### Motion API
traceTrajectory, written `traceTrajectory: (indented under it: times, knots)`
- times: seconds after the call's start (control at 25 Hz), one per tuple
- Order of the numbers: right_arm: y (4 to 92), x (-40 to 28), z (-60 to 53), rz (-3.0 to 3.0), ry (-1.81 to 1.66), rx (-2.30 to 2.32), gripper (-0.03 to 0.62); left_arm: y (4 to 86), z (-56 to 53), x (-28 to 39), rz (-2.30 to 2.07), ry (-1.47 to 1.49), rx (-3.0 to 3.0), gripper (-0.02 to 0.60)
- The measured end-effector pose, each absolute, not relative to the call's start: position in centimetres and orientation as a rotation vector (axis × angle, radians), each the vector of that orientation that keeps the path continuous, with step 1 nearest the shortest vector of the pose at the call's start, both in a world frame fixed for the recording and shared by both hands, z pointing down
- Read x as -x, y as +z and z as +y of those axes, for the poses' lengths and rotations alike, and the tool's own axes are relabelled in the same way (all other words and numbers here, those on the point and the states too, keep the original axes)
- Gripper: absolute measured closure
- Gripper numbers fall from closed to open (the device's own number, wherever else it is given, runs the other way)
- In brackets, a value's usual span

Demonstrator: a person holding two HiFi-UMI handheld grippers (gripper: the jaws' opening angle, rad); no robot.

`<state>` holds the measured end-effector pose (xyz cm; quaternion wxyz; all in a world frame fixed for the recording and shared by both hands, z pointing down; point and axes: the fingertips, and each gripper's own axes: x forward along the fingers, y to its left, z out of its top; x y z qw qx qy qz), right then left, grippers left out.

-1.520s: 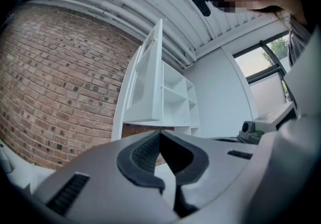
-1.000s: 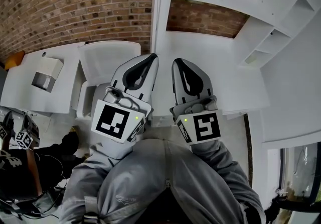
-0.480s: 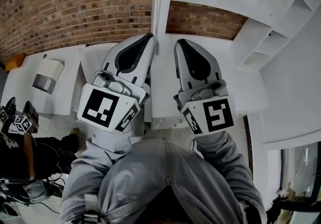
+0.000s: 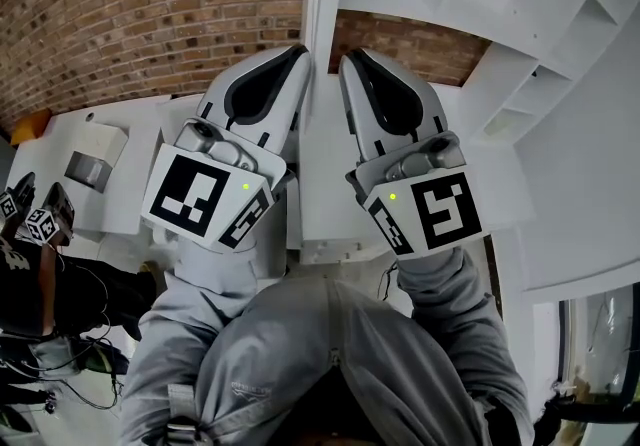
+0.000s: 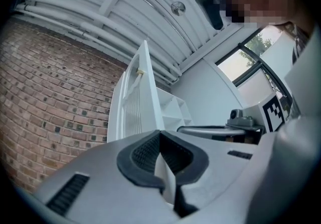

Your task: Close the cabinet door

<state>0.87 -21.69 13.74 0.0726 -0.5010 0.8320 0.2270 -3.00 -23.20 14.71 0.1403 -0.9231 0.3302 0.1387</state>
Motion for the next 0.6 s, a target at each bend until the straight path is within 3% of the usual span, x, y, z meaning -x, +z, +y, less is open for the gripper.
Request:
traceTrajectory:
  times: [0.36, 0.44, 0.6]
  knots:
    - [11.2, -0.2, -22.1, 2.482, 0.729, 1.472, 0.555, 13.1, -23.6, 3.0, 0.959, 0.418, 2.631, 0.578]
    - [11.0, 0.0, -22.3, 2.489, 0.714, 1.457, 0.489, 12.8, -23.7, 3.0, 0.961, 0.420, 2.626, 0.578]
    - [10.9, 0.3, -22.9, 2.490, 0.677, 1.445, 0.470, 12.5, -24.2, 3.4, 0.980, 0.423, 2.609, 0.578]
